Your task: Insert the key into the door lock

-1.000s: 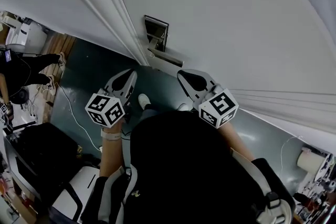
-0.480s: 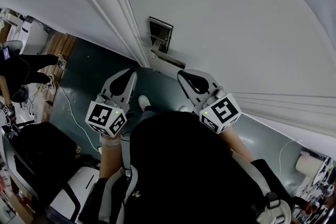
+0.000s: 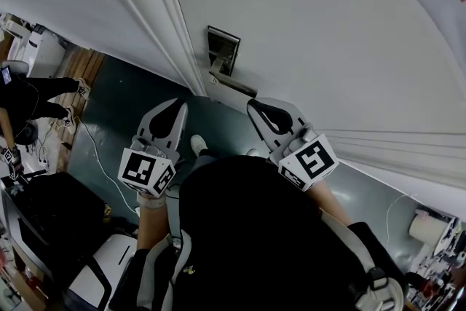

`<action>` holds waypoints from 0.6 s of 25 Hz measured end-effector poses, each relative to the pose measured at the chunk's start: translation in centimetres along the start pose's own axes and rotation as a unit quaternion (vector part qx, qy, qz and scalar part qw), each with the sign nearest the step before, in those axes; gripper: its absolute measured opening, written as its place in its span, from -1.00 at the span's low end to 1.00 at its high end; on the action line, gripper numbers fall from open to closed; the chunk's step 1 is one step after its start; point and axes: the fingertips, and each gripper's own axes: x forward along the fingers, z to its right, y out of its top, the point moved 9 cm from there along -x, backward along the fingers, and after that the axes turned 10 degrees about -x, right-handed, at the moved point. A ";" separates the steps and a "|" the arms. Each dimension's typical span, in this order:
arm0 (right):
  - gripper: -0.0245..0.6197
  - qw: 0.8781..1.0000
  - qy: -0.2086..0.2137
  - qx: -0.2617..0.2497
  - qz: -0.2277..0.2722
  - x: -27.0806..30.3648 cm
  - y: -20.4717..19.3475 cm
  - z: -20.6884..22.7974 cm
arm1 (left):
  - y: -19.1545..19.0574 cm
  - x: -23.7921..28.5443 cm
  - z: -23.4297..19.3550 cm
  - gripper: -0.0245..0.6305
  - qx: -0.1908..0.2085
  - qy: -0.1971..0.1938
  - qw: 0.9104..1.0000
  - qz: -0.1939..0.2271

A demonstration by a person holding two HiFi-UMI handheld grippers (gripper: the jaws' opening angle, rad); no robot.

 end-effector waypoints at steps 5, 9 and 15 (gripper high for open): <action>-0.87 1.000 0.001 -0.001 0.002 0.1 0.3 -0.1 | 0.5 -0.2 0.0 -0.89 0.000 0.001 1.000 0.005; -0.88 1.000 0.006 0.001 -0.002 0.4 0.1 -0.1 | 0.8 -0.1 0.0 -0.89 -0.005 0.002 1.000 0.002; -0.88 1.000 0.003 0.022 -0.006 0.4 -0.5 0.2 | 0.3 -0.1 -0.1 -0.89 -0.010 0.001 1.000 0.001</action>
